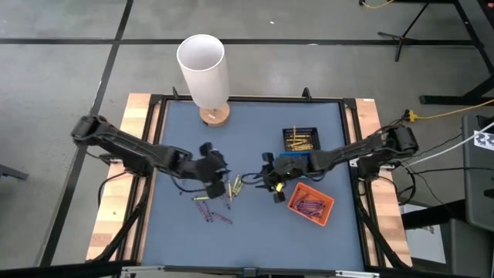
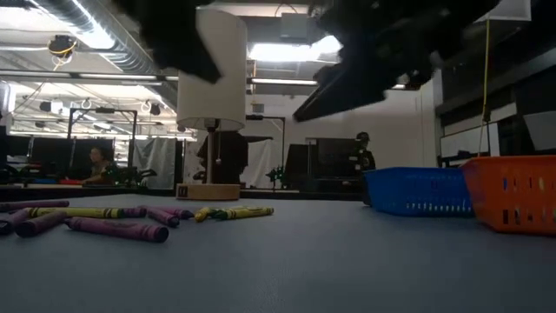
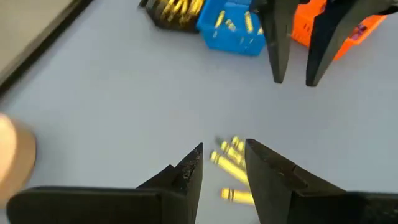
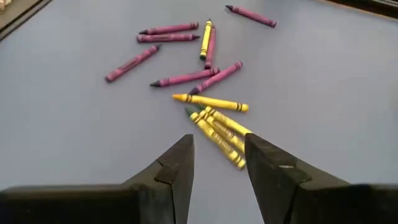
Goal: Sort crayons
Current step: Put the green crayon into the blue bin
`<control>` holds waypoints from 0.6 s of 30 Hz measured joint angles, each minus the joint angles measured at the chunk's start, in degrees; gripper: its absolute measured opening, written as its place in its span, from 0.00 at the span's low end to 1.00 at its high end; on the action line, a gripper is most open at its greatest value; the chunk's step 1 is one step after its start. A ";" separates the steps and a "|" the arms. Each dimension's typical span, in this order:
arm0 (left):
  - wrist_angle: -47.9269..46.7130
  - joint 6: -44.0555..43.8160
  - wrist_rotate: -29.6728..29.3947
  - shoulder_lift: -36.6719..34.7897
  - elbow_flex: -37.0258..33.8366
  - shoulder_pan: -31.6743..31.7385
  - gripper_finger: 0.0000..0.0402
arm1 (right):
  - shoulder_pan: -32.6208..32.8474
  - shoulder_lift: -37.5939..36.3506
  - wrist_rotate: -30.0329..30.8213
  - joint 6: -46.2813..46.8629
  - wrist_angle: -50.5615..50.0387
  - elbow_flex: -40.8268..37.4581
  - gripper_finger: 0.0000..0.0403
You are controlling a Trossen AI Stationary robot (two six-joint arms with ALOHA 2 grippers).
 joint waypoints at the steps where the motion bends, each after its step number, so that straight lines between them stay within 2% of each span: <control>1: 0.66 -1.51 0.01 -2.34 -2.44 -0.07 0.26 | -0.50 1.17 -0.78 -0.32 0.56 0.66 0.35; 5: 1.06 -8.20 -0.04 -9.40 -10.32 -0.43 0.26 | -1.90 5.71 -3.17 -1.58 0.67 3.73 0.35; 9: 1.08 -13.14 0.18 -13.44 -15.17 -0.68 0.26 | -2.20 10.30 -4.29 -3.32 0.41 6.98 0.35; 18: 1.14 -16.32 0.16 -14.38 -17.85 -0.77 0.26 | -2.07 18.93 -5.93 -6.61 0.34 12.95 0.35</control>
